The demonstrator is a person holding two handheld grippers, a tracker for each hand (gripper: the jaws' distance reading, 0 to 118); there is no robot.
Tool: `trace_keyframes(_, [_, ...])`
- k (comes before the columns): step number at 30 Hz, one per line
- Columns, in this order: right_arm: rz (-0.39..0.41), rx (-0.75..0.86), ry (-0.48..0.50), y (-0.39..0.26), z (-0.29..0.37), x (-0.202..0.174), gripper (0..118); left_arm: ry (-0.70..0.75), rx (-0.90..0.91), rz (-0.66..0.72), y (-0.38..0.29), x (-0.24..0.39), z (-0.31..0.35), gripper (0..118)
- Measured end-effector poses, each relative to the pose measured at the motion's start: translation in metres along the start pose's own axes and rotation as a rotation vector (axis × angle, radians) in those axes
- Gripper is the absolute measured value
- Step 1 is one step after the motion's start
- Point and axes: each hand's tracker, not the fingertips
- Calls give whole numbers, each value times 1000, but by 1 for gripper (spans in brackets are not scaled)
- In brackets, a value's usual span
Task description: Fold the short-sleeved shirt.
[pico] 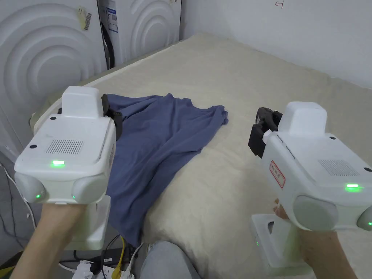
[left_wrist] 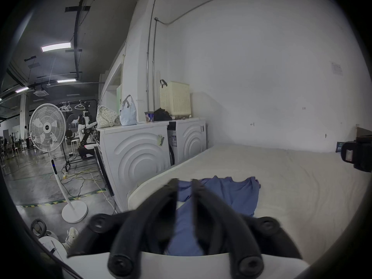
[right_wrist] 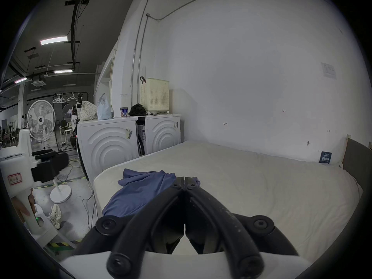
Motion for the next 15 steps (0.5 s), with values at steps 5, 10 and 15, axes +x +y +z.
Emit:
trace_keyframes(5, [20, -7, 19, 1, -5, 5, 1, -112, -154, -29, 13, 6, -50, 118])
trace_keyframes(10, [10, -11, 1, 2, -19, 19, 1, -174, -359, 49, 28, 30, -138, 118])
trace_keyframes(15, [5, -40, -24, -6, -47, 42, 1, -251, -508, -37, 14, 84, -248, 118])
